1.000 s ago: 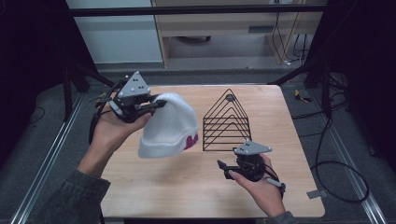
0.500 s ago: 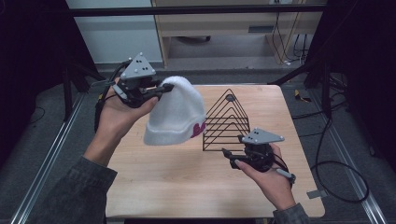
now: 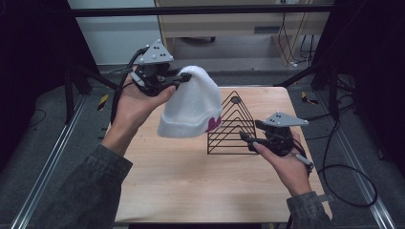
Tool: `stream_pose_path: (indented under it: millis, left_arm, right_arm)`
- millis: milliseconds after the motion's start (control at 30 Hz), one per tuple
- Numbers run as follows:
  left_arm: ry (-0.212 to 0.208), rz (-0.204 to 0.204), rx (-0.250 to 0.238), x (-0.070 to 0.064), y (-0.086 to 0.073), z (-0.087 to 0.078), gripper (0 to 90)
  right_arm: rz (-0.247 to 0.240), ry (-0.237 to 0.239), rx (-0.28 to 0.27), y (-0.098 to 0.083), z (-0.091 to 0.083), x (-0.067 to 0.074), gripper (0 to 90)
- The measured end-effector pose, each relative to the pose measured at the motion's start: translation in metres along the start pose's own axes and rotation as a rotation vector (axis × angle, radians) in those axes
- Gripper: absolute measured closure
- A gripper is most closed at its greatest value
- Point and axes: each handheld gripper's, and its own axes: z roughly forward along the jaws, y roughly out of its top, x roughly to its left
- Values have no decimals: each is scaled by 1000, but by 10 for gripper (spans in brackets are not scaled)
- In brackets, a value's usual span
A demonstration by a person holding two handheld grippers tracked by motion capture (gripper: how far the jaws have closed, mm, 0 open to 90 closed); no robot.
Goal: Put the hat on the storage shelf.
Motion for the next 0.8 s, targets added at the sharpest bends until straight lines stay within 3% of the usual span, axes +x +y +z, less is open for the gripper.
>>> stream_pose_path:
  millis: [167, 367, 533, 800]
  left_arm:
    - [-11, 5, -7, 0, 8, 10, 810]
    - [-18, 0, -29, 1, 16, 14, 810]
    - [-43, 18, -46, -1, 26, 21, 810]
    - [-90, 34, -74, -3, 37, 26, 810]
  right_arm:
    - [-12, -26, -22, 11, -13, -5, 342]
    - [-22, -16, -37, 16, -18, -7, 346]
    - [-43, 17, -33, 20, -9, -9, 366]
    - [-52, 28, -55, 34, 2, -13, 369]
